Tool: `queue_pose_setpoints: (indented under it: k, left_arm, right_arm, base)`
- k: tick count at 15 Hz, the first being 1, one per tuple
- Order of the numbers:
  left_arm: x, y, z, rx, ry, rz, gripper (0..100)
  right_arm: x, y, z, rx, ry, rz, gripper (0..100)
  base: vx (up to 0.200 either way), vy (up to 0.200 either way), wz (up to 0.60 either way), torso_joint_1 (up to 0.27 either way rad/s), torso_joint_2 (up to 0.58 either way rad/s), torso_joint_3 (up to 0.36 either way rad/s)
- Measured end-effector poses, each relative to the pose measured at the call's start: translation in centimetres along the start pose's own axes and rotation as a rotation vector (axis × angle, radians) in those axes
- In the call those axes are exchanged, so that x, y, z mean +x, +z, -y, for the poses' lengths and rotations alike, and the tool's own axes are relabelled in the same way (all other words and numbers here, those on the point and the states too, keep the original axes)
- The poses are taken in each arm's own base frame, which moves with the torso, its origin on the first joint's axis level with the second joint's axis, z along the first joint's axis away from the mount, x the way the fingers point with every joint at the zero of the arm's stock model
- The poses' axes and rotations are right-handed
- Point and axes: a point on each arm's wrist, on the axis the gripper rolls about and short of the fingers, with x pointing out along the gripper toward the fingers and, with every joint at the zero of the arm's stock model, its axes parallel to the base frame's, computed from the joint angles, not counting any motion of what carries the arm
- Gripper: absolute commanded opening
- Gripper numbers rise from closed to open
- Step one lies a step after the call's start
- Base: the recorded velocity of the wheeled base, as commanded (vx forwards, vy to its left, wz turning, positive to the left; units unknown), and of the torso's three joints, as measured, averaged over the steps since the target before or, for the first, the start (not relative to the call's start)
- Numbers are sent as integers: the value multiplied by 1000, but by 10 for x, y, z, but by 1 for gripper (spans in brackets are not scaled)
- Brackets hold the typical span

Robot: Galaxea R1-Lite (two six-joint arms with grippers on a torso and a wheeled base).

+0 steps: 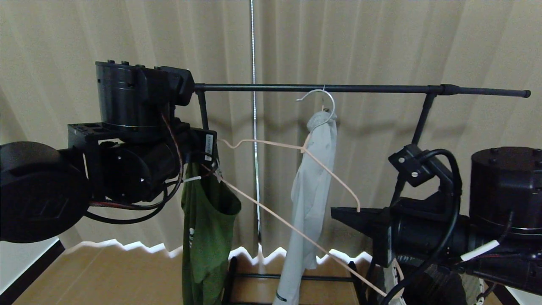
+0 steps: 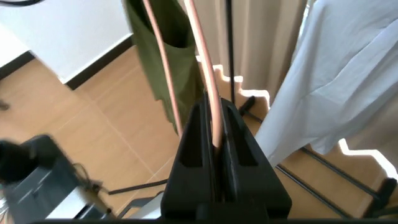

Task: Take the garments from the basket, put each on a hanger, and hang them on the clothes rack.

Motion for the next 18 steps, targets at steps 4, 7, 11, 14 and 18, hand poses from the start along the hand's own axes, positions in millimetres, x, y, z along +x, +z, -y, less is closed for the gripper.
queue_pose_setpoints:
  k: [4,7,11,14,18]
  left_arm:
    - [-5,-3,8,-32,-27,-24,0]
    - [-13,0,14,-55,-57,-27,0]
    - [-31,6,28,-86,-129,-7,0]
    - [-44,11,40,-94,-188,13,0]
    - [-59,13,56,-91,-328,20,0]
  right_arm:
    - [18,-4,-5,-7,-3,-34,0]
    - [35,-1,-6,-7,-19,-42,0]
    - [55,4,-9,1,-32,-41,0]
    - [65,8,-11,0,-33,-35,0]
    - [70,11,-12,0,-31,-28,0]
  base:
    - [0,0,0,0,0,0]
    - [0,0,0,0,0,0]
    - [0,0,0,0,0,0]
    - [0,0,0,0,0,0]
    - [0,0,0,0,0,0]
